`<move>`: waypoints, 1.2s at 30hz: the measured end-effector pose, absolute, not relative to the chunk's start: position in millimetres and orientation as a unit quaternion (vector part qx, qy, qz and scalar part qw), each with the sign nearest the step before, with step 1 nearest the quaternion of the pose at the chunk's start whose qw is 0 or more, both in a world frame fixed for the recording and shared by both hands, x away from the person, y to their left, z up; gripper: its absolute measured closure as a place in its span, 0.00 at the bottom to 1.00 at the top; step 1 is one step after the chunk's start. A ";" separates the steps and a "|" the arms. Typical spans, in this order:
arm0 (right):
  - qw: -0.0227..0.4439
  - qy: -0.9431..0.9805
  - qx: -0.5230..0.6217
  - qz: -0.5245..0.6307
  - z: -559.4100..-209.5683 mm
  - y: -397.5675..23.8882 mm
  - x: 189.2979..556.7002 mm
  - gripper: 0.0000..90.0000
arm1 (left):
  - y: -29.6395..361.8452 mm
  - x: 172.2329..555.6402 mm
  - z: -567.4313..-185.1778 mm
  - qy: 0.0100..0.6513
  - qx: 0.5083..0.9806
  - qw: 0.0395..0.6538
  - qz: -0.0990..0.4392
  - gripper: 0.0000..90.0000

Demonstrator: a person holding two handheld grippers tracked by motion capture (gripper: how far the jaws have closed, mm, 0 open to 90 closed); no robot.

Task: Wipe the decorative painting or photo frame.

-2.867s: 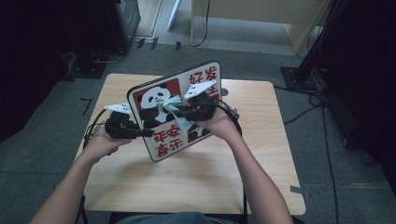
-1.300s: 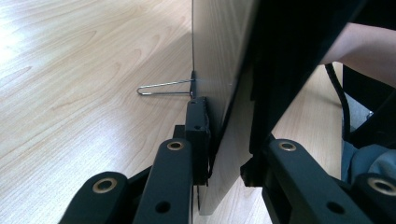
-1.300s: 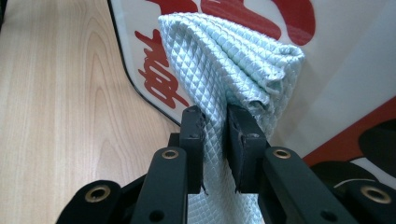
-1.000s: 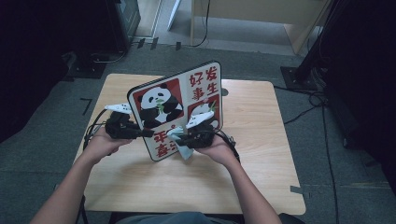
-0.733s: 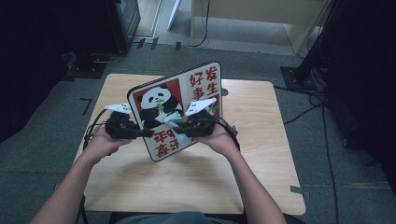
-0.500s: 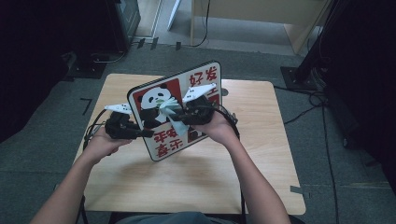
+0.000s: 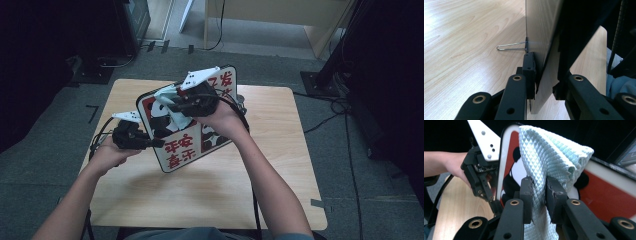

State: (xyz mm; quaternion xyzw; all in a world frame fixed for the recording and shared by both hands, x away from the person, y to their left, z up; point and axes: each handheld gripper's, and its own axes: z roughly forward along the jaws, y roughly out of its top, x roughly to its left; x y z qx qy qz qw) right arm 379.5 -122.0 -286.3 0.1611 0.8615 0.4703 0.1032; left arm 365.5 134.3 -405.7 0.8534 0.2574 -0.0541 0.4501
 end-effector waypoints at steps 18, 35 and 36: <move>0.110 0.870 0.144 0.458 -292.8 -107.4 379.5 0.86 | 133.7 364.7 -405.9 0.261 0.852 0.451 -0.053 0.87; 0.084 0.867 0.155 0.466 -320.9 -111.1 374.5 0.86 | 134.3 364.5 -406.2 0.262 0.853 0.449 -0.053 0.87; 0.084 0.867 0.153 0.467 -322.9 -111.5 374.6 0.86 | 134.3 364.5 -406.2 0.261 0.853 0.449 -0.053 0.87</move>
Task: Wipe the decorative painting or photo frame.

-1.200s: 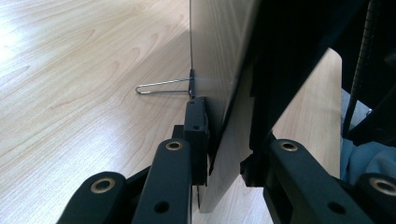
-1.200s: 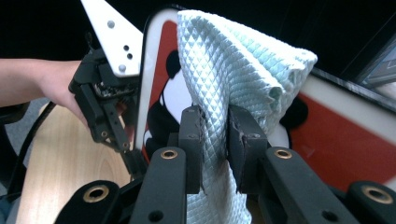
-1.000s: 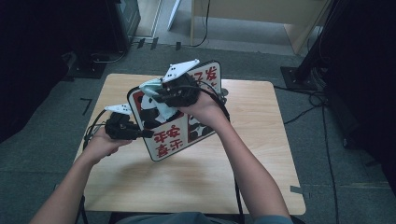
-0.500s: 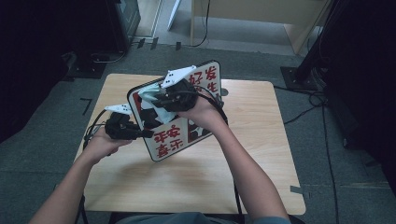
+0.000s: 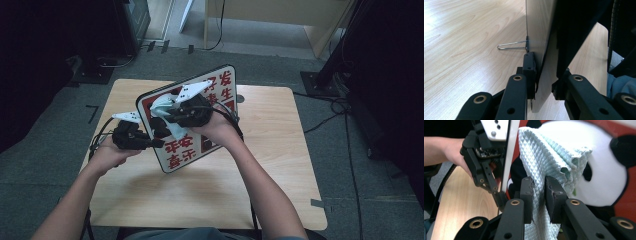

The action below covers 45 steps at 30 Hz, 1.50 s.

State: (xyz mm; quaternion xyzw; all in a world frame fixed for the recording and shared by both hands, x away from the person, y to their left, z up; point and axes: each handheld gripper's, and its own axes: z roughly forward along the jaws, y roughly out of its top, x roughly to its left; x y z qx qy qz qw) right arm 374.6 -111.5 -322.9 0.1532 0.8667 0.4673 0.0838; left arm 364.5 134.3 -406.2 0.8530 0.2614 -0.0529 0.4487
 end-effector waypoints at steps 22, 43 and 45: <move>0.056 0.873 0.166 0.456 -364.9 -117.0 365.9 0.87 | 133.8 364.3 -406.0 0.261 0.855 0.445 -0.051 0.87; 0.035 0.883 0.171 0.436 -408.4 -120.7 356.3 0.87 | 134.0 365.1 -406.5 0.261 0.856 0.443 -0.053 0.87; 0.032 0.881 0.173 0.440 -412.1 -121.9 355.6 0.87 | 133.9 365.1 -406.7 0.261 0.857 0.442 -0.053 0.87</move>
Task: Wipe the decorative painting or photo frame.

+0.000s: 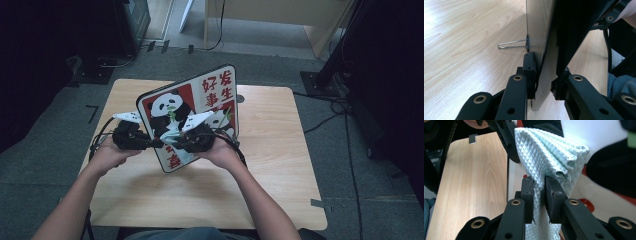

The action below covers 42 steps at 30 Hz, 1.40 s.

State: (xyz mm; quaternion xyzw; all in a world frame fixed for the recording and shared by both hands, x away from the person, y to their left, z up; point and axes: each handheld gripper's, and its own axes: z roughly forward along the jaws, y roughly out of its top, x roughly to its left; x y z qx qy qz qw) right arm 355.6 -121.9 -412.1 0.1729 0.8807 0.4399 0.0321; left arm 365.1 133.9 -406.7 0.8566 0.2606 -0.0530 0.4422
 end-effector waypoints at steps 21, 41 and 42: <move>0.011 0.893 0.183 0.410 -455.1 -125.8 346.8 0.88 | 134.3 365.9 -407.3 0.262 0.856 0.443 -0.057 0.87; -0.008 0.907 0.197 0.372 -469.6 -121.2 342.1 0.88 | 135.0 365.7 -407.1 0.257 0.854 0.448 -0.059 0.83; -0.009 0.907 0.198 0.371 -468.9 -121.1 341.8 0.88 | 135.4 365.6 -406.8 0.257 0.854 0.449 -0.060 0.82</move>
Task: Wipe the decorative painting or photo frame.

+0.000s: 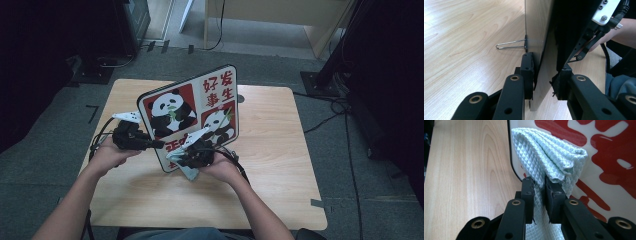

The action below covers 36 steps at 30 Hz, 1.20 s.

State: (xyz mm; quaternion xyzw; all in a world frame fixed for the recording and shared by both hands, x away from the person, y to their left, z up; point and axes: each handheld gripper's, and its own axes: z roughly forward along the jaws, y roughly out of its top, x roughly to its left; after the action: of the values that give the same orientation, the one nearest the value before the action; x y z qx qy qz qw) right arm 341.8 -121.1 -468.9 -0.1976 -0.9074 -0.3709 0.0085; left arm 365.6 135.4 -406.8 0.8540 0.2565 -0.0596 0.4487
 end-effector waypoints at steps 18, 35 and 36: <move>-0.006 -0.889 -0.198 -0.414 -406.7 -122.2 344.0 0.87 | 165.2 364.0 -393.4 0.253 0.845 0.467 -0.063 0.75; -0.047 -0.873 -0.166 -0.456 -317.2 -108.9 357.8 0.87 | 180.7 371.6 -389.7 0.271 0.842 0.465 -0.038 0.92; -0.050 -0.872 -0.164 -0.458 -313.6 -107.3 358.7 0.87 | 179.0 372.9 -389.8 0.272 0.841 0.466 -0.039 0.92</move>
State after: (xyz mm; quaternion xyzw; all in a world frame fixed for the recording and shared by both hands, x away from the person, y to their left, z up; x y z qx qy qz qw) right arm 358.7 -107.3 -313.6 -0.1640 -0.8725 -0.4576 -0.0497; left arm 372.9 179.0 -389.8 0.8412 0.2720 -0.0388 0.4656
